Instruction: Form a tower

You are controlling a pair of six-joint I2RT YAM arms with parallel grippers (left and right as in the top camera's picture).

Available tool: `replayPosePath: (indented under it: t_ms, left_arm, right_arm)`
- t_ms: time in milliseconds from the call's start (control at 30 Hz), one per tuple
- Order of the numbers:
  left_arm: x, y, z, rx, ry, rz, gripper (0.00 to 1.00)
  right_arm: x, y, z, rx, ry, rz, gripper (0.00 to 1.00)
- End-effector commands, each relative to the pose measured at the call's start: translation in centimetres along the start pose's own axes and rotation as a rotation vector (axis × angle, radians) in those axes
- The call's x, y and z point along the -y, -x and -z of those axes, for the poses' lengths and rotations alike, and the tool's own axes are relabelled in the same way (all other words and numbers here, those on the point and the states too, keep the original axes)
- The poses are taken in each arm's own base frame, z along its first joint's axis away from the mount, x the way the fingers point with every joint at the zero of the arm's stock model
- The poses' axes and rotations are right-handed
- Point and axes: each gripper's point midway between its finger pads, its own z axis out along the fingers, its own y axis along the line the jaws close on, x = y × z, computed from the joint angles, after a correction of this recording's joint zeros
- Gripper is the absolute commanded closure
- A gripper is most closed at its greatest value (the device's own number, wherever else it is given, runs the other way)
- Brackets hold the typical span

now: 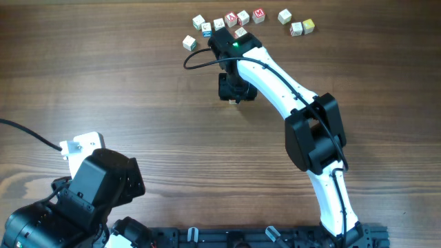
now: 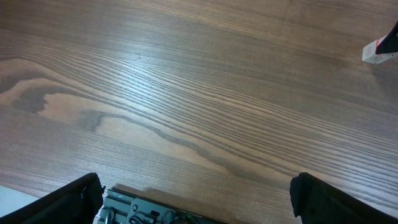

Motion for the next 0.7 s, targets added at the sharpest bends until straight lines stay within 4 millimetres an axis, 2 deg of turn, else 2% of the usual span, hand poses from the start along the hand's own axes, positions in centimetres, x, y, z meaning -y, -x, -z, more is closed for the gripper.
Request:
replayPosePath:
  t_ms: [0,400,667]
  left_arm:
    - [-0.06,0.05,-0.02,0.002,0.003,0.014,0.0]
    - [-0.06,0.05,-0.02,0.002,0.002,0.014,0.0]
    - [-0.06,0.05,-0.02,0.002,0.002,0.014,0.0]
  right_arm:
    - [-0.4,-0.56,-0.8,-0.023,0.003,0.004,0.57]
    - [-0.4,-0.57,-0.8,-0.024,0.003,0.004,0.67]
    - [-0.39,-0.57,-0.8,-0.024,0.003,0.004,0.68]
